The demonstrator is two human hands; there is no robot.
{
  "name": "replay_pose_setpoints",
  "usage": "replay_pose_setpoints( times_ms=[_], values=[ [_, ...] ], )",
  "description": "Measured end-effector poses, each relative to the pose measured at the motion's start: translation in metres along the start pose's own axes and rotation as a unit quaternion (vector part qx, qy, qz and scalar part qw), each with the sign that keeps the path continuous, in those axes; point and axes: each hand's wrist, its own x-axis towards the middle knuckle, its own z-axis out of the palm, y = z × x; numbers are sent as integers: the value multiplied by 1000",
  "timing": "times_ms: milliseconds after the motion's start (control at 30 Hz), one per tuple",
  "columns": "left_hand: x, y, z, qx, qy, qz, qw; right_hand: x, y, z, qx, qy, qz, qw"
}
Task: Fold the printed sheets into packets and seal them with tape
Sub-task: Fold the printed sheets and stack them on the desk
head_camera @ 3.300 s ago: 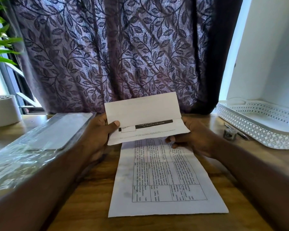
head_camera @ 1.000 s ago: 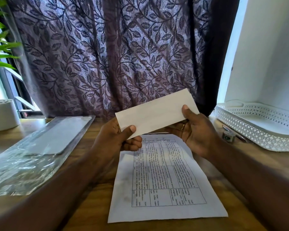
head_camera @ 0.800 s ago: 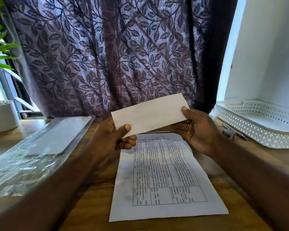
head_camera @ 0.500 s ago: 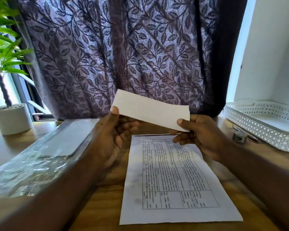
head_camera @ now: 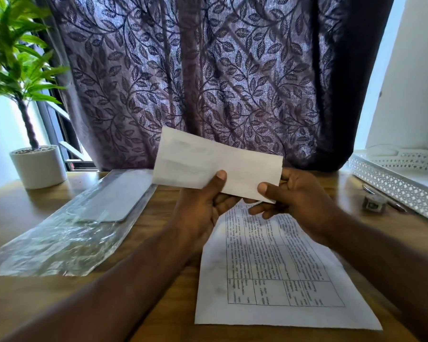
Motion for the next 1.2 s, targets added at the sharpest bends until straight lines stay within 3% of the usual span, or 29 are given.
replay_pose_setpoints(
  times_ms=[233,367,567,767,867,1000,1133,1200],
  values=[
    [13,20,-15,-44,81,22,995,3,0,-18,7,23,10,1000],
    [16,28,-24,-21,84,37,996,5,3,-26,14,14,19,1000],
    [17,25,-32,89,94,26,991,5,5,-41,-28,6,31,999],
    [19,29,-40,247,87,55,963,4,0,-56,-58,-22,63,996],
    [20,26,-41,249,30,-9,968,5,2,-60,-56,-12,85,995],
    [17,17,-43,418,-50,-45,906,7,7,-67,-140,-12,124,982],
    [19,7,-47,599,-103,-36,794,9,16,-68,-195,-41,219,955],
    [19,3,-49,625,-103,-22,774,12,23,-67,-254,-30,220,941]
  ],
)
